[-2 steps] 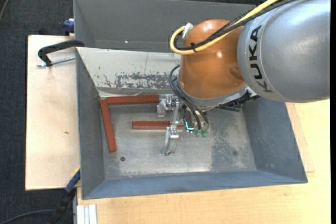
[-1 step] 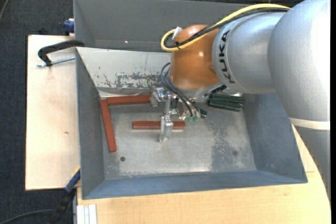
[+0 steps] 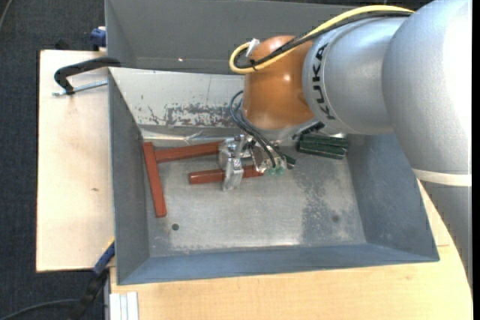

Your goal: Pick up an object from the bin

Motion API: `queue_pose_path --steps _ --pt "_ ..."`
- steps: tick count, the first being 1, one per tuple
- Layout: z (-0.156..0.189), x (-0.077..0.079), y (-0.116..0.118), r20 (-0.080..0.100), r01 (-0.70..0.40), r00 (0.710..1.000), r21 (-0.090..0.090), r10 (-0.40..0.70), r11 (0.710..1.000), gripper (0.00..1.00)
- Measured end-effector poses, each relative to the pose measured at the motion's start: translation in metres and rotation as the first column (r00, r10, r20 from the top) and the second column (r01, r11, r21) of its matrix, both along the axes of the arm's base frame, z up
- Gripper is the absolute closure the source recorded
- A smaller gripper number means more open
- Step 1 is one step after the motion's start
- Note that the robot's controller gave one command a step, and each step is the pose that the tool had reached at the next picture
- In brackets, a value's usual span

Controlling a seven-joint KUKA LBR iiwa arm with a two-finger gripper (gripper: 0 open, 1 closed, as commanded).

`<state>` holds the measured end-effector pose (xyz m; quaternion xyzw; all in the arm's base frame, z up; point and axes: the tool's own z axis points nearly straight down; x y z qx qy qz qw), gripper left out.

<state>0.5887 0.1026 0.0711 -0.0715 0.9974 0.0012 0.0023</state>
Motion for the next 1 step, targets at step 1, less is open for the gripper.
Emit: queue_pose_path --steps 1 --pt "0.1389 -0.0110 0.0198 0.002 -0.034 0.999 0.000 0.034 0.999 1.00"
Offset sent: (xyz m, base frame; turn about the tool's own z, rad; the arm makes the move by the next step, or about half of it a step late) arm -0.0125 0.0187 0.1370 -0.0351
